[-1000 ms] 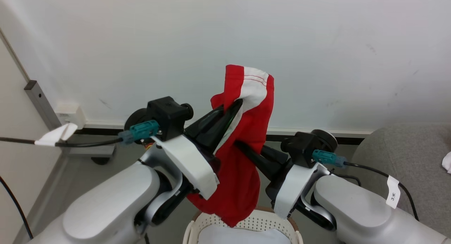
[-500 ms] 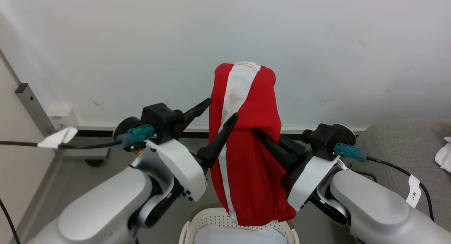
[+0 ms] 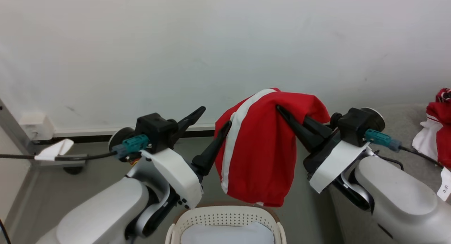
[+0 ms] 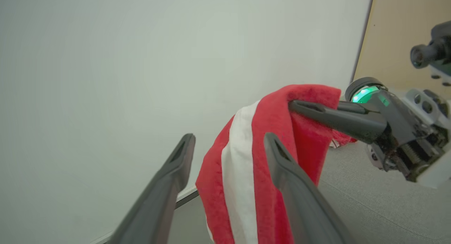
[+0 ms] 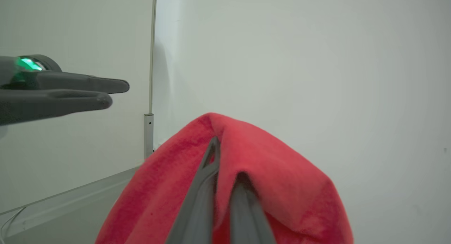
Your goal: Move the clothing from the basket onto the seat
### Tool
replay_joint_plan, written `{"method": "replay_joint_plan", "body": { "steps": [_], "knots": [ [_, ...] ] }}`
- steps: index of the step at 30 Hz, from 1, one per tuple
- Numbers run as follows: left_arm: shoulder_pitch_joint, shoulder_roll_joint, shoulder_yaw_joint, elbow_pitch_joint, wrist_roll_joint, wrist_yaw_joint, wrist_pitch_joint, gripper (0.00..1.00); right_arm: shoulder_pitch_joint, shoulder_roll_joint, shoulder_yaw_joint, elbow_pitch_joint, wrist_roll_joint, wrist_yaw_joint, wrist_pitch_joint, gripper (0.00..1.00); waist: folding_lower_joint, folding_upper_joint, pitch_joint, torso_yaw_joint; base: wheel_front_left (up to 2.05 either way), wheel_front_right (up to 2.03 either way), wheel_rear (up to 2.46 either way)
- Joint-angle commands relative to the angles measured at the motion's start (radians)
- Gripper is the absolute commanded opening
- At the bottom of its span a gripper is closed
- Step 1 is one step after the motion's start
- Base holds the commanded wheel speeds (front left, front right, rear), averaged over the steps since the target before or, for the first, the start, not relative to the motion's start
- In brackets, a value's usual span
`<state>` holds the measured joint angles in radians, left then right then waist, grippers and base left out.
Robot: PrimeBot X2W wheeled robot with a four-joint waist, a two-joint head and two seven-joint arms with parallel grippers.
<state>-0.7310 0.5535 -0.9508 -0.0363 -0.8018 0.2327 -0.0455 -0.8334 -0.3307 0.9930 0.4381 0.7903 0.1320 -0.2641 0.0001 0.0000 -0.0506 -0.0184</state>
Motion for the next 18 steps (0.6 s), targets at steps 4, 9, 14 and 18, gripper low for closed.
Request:
{"method": "replay_joint_plan", "body": {
  "steps": [4,9,14,18],
  "knots": [
    [0.03,-0.006,-0.012,-0.003,0.001,0.003,-0.013,1.0,0.002,-0.041,-0.04,-0.018,-0.023,-0.003,0.0,0.0,-0.0001,0.0,0.023,-0.076,0.0,0.0,0.0],
    [0.05,-0.03,-0.027,0.001,-0.003,0.002,-0.027,1.0,0.014,-0.089,-0.093,-0.045,-0.034,-0.003,0.0,0.0,-0.0001,0.0,0.047,-0.168,0.0,0.0,0.0],
    [0.055,-0.063,-0.05,0.009,0.008,-0.006,-0.041,1.0,0.028,-0.132,-0.134,-0.063,-0.044,-0.003,0.0,0.0,-0.0001,0.0,0.074,-0.255,0.0,0.0,0.0],
    [0.052,-0.098,-0.076,0.015,0.02,-0.014,-0.049,1.0,0.051,-0.162,-0.183,-0.067,-0.042,-0.003,0.0,0.0,-0.0001,0.0,0.096,-0.304,0.0,0.0,0.0]
  ]
}}
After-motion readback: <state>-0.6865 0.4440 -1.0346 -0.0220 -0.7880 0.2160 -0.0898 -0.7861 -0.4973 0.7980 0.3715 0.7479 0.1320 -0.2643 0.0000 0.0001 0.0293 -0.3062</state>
